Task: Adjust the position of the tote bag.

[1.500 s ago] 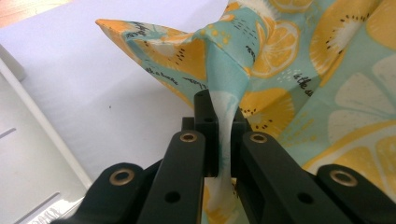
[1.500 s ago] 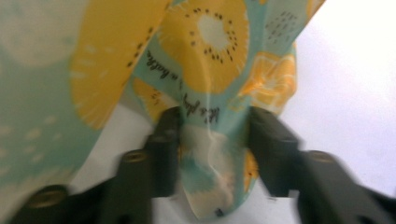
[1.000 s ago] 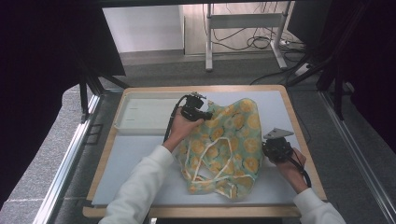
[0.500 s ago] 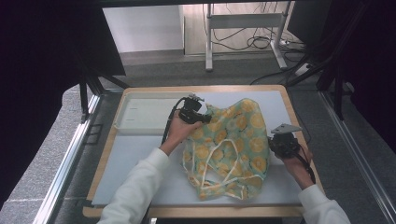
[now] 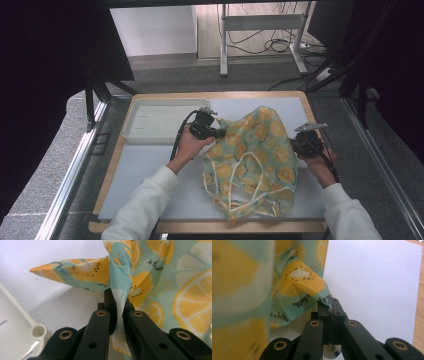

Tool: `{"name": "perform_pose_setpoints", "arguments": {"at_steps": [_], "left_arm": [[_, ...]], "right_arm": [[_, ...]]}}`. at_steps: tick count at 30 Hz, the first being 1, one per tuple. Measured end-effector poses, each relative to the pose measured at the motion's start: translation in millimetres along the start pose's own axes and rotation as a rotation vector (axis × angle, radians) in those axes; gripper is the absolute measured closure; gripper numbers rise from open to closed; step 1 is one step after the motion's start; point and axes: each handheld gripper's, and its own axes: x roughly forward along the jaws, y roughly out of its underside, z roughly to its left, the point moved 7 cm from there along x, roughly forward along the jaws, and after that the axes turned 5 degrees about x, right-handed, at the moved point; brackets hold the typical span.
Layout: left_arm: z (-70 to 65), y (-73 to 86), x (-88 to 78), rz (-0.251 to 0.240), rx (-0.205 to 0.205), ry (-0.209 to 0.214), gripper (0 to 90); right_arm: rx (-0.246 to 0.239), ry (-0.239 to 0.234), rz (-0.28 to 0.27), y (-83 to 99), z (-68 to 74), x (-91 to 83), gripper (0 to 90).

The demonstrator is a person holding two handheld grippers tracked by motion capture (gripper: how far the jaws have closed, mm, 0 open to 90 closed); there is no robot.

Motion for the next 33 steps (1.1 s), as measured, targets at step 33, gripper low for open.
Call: {"name": "perform_pose_setpoints", "arguments": {"at_steps": [33], "left_arm": [[-23.4,30.1,-9.3,-0.035,-0.005,0.046,88.6]], "right_arm": [[0.010,-0.032,0.055,-39.0,-22.9,50.3,88.4]]}}
